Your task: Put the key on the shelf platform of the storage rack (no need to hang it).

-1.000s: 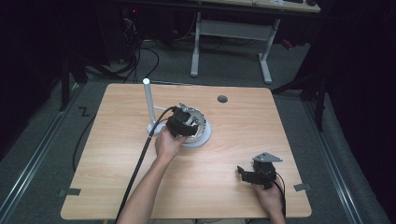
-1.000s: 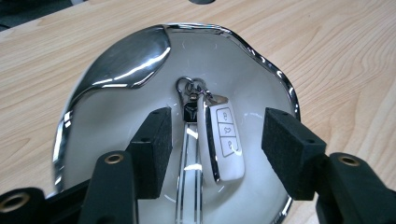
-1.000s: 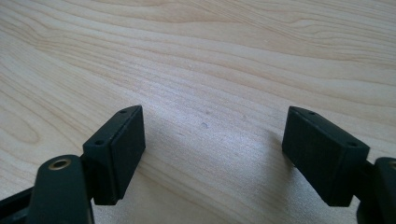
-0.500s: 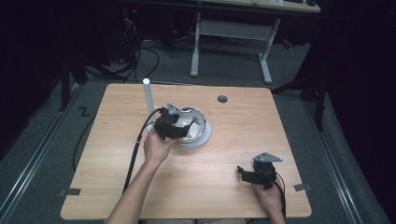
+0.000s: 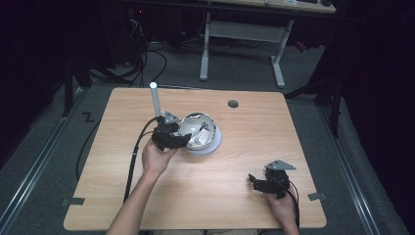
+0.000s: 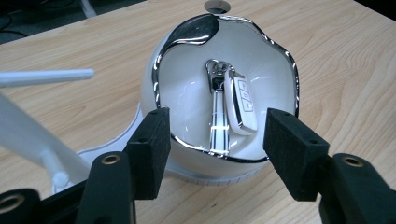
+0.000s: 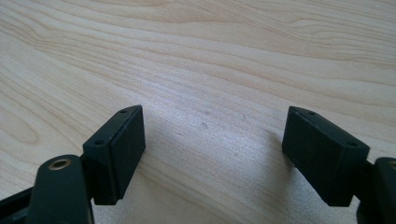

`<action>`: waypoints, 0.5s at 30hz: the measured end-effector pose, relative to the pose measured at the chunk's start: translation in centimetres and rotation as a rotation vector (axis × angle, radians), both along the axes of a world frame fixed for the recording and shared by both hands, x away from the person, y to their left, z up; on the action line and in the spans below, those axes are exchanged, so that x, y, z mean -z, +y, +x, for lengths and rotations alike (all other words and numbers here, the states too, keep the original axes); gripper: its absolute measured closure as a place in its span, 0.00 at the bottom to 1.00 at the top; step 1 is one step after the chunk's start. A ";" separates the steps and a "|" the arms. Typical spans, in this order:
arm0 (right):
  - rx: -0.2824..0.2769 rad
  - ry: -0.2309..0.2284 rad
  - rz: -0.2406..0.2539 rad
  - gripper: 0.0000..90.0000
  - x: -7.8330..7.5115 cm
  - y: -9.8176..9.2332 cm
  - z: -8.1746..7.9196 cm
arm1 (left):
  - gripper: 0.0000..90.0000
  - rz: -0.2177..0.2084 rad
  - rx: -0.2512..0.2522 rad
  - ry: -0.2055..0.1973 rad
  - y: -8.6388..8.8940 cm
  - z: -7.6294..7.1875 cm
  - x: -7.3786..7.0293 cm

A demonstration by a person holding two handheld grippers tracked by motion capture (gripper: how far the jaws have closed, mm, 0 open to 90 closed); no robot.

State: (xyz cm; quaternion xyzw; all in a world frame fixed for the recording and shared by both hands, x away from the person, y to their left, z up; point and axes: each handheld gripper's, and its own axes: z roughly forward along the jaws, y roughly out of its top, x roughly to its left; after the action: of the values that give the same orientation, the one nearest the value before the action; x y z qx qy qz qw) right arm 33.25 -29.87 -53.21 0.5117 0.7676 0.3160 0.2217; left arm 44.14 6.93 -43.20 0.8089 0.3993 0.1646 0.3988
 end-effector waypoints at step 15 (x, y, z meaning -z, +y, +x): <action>0.000 0.000 0.000 0.24 0.0 0.0 0.0 | 0.47 -0.032 -0.039 -0.008 2.9 -1.7 0.0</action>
State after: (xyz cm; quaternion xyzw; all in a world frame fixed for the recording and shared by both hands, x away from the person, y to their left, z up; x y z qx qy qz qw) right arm 33.25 -29.86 -53.21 0.5119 0.7674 0.3160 0.2217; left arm 42.46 9.80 -43.24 0.7938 0.4161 0.1690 0.4101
